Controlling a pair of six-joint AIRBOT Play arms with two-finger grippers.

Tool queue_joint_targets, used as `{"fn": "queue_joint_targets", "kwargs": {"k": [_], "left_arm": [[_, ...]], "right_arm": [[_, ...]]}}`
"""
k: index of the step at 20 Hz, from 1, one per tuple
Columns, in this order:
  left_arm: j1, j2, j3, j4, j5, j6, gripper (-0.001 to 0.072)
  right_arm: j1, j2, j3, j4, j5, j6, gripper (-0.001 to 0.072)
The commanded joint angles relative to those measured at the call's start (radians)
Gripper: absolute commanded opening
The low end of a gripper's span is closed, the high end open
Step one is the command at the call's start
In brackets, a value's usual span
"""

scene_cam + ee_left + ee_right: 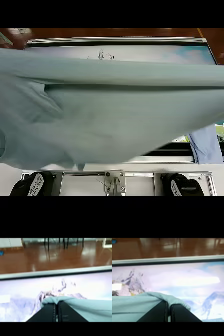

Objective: Fold the shirts.

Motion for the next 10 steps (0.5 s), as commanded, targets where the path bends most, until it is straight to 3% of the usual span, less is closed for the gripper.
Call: {"fn": "queue_joint_targets", "kwargs": {"k": [1, 3, 5, 7, 9, 10], "left_arm": [[0.0, -0.002, -0.114, 0.017, -0.094, -0.003, 0.004], [0.0, -0.006, -0.262, 0.02, -0.093, 0.019, 0.004], [0.0, -0.024, -0.437, 0.024, -0.079, 0.041, 0.004], [0.0, -0.066, -0.603, 0.024, -0.006, 0.072, 0.004], [-0.018, -0.14, -0.722, 0.024, 0.111, 0.092, 0.0041], [-0.04, -0.191, -0.76, 0.024, 0.187, 0.145, 0.0041]], "right_arm": [[0.001, -0.034, 0.001, -0.048, 0.129, 0.031, 0.0058], [0.001, -0.116, -0.004, -0.042, 0.266, 0.051, 0.0058], [0.001, -0.209, -0.058, -0.04, 0.309, 0.055, 0.0058], [0.001, -0.31, -0.144, -0.013, 0.238, 0.058, 0.0058], [0.001, -0.428, -0.229, 0.021, 0.087, 0.063, 0.0058], [0.001, -0.494, -0.257, 0.033, -0.008, 0.063, 0.0058]]}}
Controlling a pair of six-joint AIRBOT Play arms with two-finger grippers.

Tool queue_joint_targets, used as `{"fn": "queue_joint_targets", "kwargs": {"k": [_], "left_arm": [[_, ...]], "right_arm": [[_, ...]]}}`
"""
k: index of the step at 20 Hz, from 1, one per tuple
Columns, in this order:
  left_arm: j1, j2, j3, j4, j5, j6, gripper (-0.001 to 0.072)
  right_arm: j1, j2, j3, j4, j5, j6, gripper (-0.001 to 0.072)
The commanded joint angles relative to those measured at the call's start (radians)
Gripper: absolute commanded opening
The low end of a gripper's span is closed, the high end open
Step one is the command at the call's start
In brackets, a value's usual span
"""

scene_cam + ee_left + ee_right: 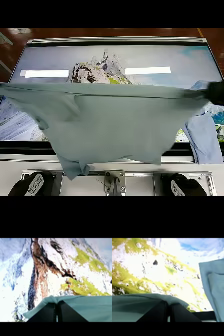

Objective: Fold the shirts.

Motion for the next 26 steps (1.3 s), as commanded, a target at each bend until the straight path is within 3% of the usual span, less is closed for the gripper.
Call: {"fn": "queue_joint_targets", "kwargs": {"k": [1, 6, 10, 14, 20, 23, 26], "left_arm": [[-0.053, -0.155, -0.181, 0.001, 0.227, 0.126, 0.0041], [-0.172, -0.499, -0.134, 0.001, 0.505, 0.15, 0.0041], [-0.229, -0.662, -0.097, 0.001, 0.687, 0.241, 0.0041], [-0.233, -0.731, -0.097, 0.0, 0.851, 0.24, 0.0041], [-0.233, -0.772, -0.097, 0.007, 0.763, 0.249, 0.0042], [-0.232, -0.756, -0.087, 0.162, 0.481, 0.272, 0.004], [-0.232, -0.766, -0.088, 0.27, 0.24, 0.171, 0.004]], "right_arm": [[-0.001, -0.23, -0.102, 0.041, -0.261, 0.008, 0.0058], [0.03, -0.579, -0.102, 0.129, -0.694, -0.064, 0.0059], [0.091, -0.729, -0.102, 0.133, -0.986, -0.143, 0.0059], [0.092, -0.817, -0.102, 0.137, -1.157, -0.138, 0.0059], [0.092, -0.872, -0.102, 0.138, -1.066, -0.038, 0.0059], [0.092, -0.842, -0.102, 0.134, -0.842, -0.019, 0.0059], [0.092, -0.845, -0.103, 0.13, -0.562, -0.021, 0.0059]]}}
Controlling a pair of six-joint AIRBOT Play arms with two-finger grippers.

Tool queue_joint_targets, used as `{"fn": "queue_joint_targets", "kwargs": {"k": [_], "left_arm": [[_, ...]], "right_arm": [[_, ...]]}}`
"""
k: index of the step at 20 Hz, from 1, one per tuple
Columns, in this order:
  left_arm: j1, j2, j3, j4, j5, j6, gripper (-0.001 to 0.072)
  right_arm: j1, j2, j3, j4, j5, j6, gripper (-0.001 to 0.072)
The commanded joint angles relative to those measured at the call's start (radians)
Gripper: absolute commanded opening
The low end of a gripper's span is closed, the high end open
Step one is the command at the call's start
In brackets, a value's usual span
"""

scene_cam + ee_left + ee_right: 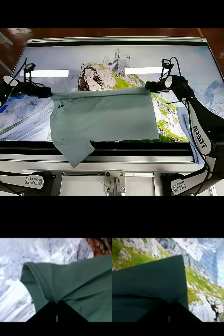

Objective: Fold the shirts.

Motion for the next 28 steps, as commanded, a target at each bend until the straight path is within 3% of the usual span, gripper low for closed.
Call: {"fn": "queue_joint_targets", "kwargs": {"k": [1, 6, 7, 8, 9, 10, 11, 14, 15, 17, 19, 20, 23, 28], "left_arm": [[-0.001, -0.008, 0.002, 0.114, -0.284, -0.085, 0.004], [-0.003, -0.011, -0.003, 0.114, -0.288, -0.204, 0.0041], [-0.003, -0.011, -0.003, 0.113, -0.288, -0.214, 0.005], [-0.003, -0.011, -0.003, 0.11, -0.289, -0.215, 0.0195], [-0.002, -0.01, -0.002, 0.111, -0.298, -0.23, 0.0469], [0.001, -0.006, 0.0, 0.111, -0.315, -0.248, 0.0638], [0.007, -0.001, 0.005, 0.111, -0.349, -0.262, 0.0659], [0.051, 0.049, -0.003, 0.124, -0.522, -0.291, 0.0648], [0.079, 0.089, -0.036, 0.131, -0.547, -0.291, 0.0611], [0.142, 0.199, -0.188, 0.126, -0.528, -0.3, 0.0584], [0.193, 0.309, -0.417, 0.087, -0.512, -0.309, 0.0588], [0.211, 0.351, -0.52, 0.076, -0.487, -0.298, 0.0599], [0.242, 0.453, -0.731, -0.048, -0.359, -0.233, 0.0606], [0.238, 0.459, -0.829, -0.071, -0.286, -0.23, 0.0602]], "right_arm": [[0.002, -0.008, -0.002, -0.002, 0.293, 0.014, 0.0059], [0.002, -0.019, -0.002, 0.01, 0.315, 0.016, 0.0061], [0.002, -0.016, -0.002, 0.013, 0.319, 0.016, 0.0109], [0.002, -0.008, -0.002, 0.012, 0.327, 0.015, 0.0326], [0.002, 0.01, -0.002, 0.012, 0.341, 0.013, 0.0571], [0.001, 0.037, -0.002, 0.006, 0.364, -0.009, 0.0598], [-0.003, 0.069, -0.002, -0.019, 0.385, -0.029, 0.0599], [-0.049, 0.174, -0.002, -0.194, 0.584, -0.042, 0.0596], [-0.083, 0.188, -0.007, -0.233, 0.672, -0.061, 0.0595], [-0.179, 0.226, -0.076, -0.092, 0.763, -0.085, 0.0595], [-0.252, 0.308, -0.235, 0.228, 0.661, -0.163, 0.0596], [-0.266, 0.348, -0.306, 0.308, 0.595, -0.19, 0.0596], [-0.266, 0.432, -0.44, 0.315, 0.51, -0.197, 0.0596], [-0.266, 0.446, -0.499, 0.299, 0.513, -0.197, 0.0596]]}}
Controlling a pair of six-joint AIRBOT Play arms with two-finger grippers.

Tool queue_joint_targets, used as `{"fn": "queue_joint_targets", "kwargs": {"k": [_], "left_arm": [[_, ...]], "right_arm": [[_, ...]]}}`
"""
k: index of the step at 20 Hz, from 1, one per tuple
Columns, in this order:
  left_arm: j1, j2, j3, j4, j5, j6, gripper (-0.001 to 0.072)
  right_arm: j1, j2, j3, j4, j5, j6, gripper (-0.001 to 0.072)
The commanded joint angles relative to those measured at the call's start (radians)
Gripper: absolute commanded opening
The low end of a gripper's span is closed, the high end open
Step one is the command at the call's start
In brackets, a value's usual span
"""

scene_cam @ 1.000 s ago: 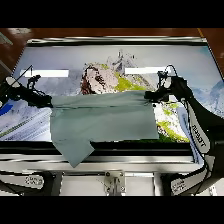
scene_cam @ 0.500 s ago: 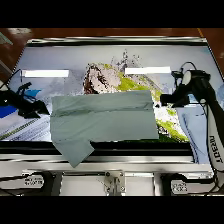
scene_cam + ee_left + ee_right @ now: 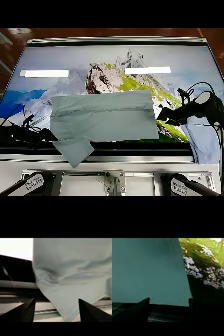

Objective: Fold the shirts.

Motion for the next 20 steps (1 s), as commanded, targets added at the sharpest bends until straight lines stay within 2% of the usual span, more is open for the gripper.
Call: {"fn": "queue_joint_targets", "kwargs": {"k": [1, 5, 8, 10, 12, 13, 15, 16, 17, 20], "left_arm": [[0.006, 0.021, -0.086, -0.032, 0.068, 0.013, 0.0602], [0.006, 0.021, -0.109, -0.038, 0.133, 0.019, 0.0587], [0.003, 0.021, -0.16, -0.104, 0.189, 0.042, 0.0582], [-0.014, 0.021, -0.197, -0.133, 0.251, 0.042, 0.0447], [-0.042, 0.021, -0.22, -0.155, 0.293, 0.042, 0.0439], [-0.058, 0.021, -0.225, -0.158, 0.299, 0.042, 0.037], [-0.081, 0.021, -0.224, -0.161, 0.295, 0.043, 0.0123], [-0.081, 0.021, -0.222, -0.176, 0.282, 0.068, 0.0041], [-0.077, 0.022, -0.222, -0.19, 0.27, 0.092, 0.0042], [-0.076, 0.035, -0.222, -0.192, 0.241, 0.144, 0.0041]], "right_arm": [[-0.003, 0.019, -0.048, 0.026, -0.014, -0.01, 0.0596], [-0.003, 0.019, -0.048, 0.026, -0.021, -0.008, 0.0596], [-0.003, 0.019, -0.048, 0.027, -0.021, 0.002, 0.0596], [-0.003, 0.019, -0.048, 0.026, -0.021, 0.007, 0.0596], [-0.004, 0.019, -0.048, 0.023, -0.026, 0.019, 0.0596], [-0.003, 0.019, -0.048, 0.02, -0.032, 0.031, 0.0596], [-0.004, 0.018, -0.048, 0.011, -0.034, 0.042, 0.0597], [-0.005, 0.018, -0.051, -0.002, -0.031, 0.04, 0.0636], [-0.005, 0.018, -0.06, -0.012, -0.02, 0.029, 0.067], [-0.049, 0.018, -0.12, -0.01, 0.061, -0.048, 0.067]]}}
